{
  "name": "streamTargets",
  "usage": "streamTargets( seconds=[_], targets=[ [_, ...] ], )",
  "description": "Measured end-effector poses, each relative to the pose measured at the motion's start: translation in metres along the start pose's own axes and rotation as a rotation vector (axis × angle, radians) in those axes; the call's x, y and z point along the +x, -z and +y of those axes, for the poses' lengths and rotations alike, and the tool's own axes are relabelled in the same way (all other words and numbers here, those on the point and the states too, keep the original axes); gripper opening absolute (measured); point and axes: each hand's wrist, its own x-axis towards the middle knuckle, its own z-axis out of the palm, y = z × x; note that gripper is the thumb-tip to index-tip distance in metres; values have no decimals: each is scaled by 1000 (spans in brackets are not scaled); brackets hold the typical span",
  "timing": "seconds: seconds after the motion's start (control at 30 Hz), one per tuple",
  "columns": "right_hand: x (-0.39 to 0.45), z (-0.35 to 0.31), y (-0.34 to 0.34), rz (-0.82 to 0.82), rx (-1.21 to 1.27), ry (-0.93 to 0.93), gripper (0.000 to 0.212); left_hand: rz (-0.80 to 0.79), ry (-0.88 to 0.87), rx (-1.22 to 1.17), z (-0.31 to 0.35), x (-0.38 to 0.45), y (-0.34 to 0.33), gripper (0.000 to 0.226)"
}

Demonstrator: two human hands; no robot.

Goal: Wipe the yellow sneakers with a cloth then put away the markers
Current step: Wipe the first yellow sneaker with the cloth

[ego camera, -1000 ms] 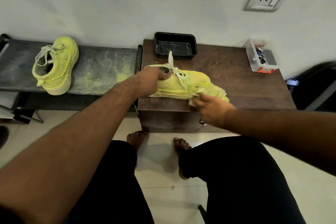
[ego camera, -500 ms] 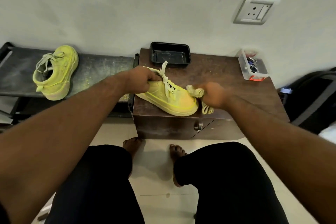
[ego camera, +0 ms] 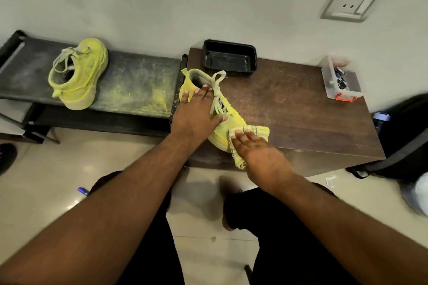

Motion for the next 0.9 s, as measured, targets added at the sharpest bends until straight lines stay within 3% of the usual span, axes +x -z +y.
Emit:
streamTargets(
  seconds=[0.1, 0.23, 0.37, 0.53, 0.67, 0.8, 0.9],
  targets=[
    [6, -3, -1, 11, -126, 68, 75, 41, 15, -6, 5, 1, -4, 75],
    [22, -6, 8, 190, -142, 8, 58, 66, 3, 59, 2, 5, -2, 68],
    [18, -14, 8, 168, -287, -17, 47, 83, -11, 74, -2, 2, -3, 66],
    [16, 2, 17, 258, -230, -241, 46, 91, -8, 67, -4, 4, -3, 66],
    [20, -2, 9, 240, -187, -64, 45, 91, -1, 65, -1, 5, -3, 66],
    [26, -5, 7, 262, -187, -65, 39, 103, -3, 97, -1, 5, -5, 66],
    [30, -7, 2, 240, -178, 41, 31, 105, -1, 119, 0, 5, -6, 66]
  ],
)
